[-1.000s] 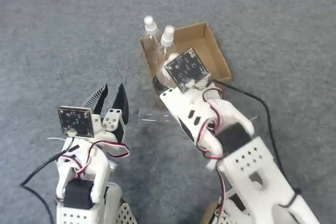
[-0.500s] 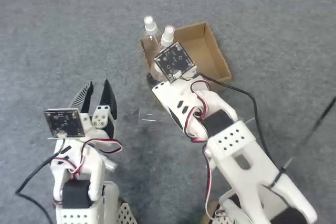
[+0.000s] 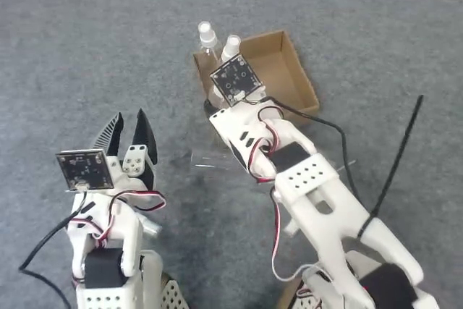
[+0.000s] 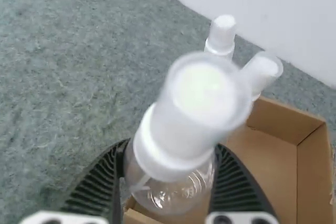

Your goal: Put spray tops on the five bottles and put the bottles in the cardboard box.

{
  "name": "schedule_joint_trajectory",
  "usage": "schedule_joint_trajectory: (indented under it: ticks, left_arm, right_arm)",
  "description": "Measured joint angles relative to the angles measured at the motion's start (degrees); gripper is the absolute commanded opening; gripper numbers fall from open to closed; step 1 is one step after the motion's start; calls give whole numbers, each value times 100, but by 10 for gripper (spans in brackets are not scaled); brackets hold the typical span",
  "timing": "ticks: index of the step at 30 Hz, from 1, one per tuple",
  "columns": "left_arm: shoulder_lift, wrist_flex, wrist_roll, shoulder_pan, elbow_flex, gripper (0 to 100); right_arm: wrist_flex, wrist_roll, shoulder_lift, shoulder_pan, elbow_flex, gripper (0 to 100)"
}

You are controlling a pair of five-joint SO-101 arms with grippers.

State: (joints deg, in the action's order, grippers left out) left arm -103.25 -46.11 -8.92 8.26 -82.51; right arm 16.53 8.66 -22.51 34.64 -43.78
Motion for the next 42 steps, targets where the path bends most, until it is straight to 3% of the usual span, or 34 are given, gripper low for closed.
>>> schedule_joint_trajectory:
  ticks: [31,42]
  left_arm:
    - [0,123,0,0,0,111]
    - [0,123,0,0,0,111]
  right_arm:
    - [-1046,-246,1635,-53,0,68]
    - [-1099,-246,1723,-114,53,192]
